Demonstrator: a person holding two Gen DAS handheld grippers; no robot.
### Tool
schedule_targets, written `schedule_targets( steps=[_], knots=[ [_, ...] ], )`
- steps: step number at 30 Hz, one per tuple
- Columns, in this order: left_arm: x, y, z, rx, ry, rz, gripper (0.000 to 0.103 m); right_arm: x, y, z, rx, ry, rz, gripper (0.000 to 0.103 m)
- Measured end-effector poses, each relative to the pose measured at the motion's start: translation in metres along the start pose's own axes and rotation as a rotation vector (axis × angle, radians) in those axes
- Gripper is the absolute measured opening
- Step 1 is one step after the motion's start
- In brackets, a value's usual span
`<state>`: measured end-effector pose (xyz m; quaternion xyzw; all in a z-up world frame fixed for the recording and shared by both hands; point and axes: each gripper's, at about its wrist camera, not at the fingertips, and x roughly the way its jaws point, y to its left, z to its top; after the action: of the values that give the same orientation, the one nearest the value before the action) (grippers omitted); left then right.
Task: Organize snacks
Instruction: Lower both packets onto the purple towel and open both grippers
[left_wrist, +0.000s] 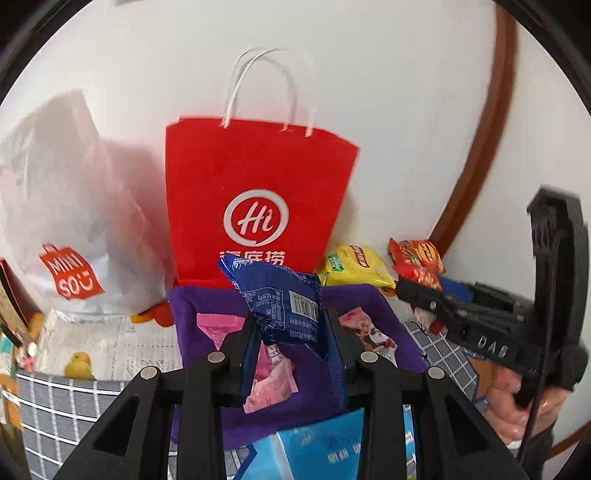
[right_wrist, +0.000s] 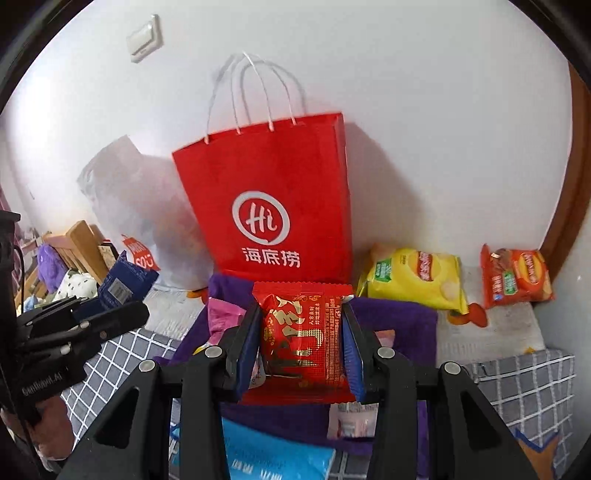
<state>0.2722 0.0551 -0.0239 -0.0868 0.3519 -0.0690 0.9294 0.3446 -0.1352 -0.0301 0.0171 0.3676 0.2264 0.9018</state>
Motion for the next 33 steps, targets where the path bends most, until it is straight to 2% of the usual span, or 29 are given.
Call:
schedule_targets(
  steps=[2,6,11,15,20,22,26,33],
  knots=[
    [0.010,0.008,-0.001,-0.014,0.024,0.004,0.031,0.019,-0.003,-0.006,-0.002,0.038,0.021,0.041],
    [0.025,0.015,-0.009,0.026,0.067,0.056,0.031,0.049,-0.007,-0.018,-0.033,0.127,-0.016,0.041],
    [0.036,0.026,-0.013,-0.010,0.108,0.068,0.031,0.064,-0.008,-0.029,-0.083,0.198,0.004,0.041],
    [0.043,0.028,-0.017,-0.026,0.130,0.040,0.031,0.070,-0.006,-0.033,-0.128,0.230,-0.003,0.041],
    [0.051,0.023,-0.021,-0.022,0.152,0.049,0.031,0.085,-0.008,-0.041,-0.148,0.339,-0.014,0.041],
    [0.052,0.022,-0.022,-0.017,0.155,0.051,0.031,0.088,-0.005,-0.044,-0.173,0.346,-0.045,0.041],
    [0.054,0.023,-0.023,-0.020,0.167,0.053,0.031,0.092,-0.010,-0.046,-0.125,0.368,-0.006,0.042],
    [0.068,0.025,-0.028,-0.037,0.214,0.032,0.032,0.098,-0.015,-0.046,-0.113,0.375,-0.070,0.042]
  ],
)
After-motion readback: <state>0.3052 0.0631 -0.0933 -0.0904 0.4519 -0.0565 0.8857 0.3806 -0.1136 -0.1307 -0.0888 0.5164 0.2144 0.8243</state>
